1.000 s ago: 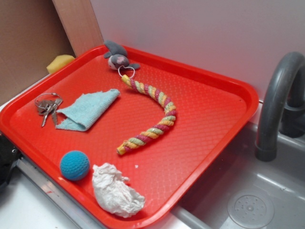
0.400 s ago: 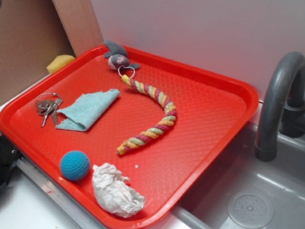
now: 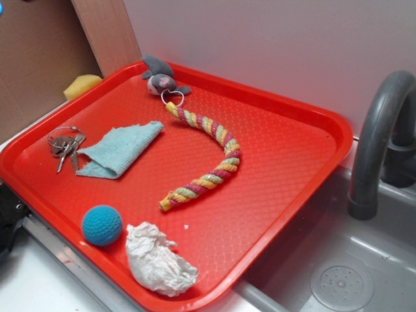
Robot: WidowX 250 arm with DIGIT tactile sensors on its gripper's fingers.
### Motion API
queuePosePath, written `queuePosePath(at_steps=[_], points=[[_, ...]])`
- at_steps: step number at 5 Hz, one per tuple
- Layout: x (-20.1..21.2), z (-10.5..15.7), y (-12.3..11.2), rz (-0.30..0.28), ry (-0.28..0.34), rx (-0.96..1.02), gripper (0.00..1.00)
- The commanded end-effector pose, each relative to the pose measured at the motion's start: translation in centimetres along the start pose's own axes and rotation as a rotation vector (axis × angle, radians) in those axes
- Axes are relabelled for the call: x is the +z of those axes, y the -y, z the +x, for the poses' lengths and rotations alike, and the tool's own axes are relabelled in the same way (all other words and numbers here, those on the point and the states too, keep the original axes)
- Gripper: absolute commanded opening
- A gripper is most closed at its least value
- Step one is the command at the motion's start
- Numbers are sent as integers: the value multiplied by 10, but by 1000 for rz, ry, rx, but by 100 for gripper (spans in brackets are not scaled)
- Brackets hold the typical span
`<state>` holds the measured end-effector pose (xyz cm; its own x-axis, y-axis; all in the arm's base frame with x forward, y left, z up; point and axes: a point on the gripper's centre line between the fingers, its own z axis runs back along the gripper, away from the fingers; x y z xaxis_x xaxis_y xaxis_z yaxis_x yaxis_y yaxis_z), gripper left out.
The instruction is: Grab the gray animal.
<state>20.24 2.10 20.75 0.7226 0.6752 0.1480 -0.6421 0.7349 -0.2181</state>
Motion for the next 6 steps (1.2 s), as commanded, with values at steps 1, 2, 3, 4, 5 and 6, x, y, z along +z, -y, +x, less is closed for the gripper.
queuePosePath(at_steps=[1,2,3,4,5,6], points=[[-50,56,15,-102,112,42,100],[-80,75,16,-61,120,-21,100],[-107,88,15,-34,118,-54,100],[-129,93,20,-20,110,-76,100],[-149,97,38,-89,69,-122,100],[-166,97,57,-127,39,-184,100]])
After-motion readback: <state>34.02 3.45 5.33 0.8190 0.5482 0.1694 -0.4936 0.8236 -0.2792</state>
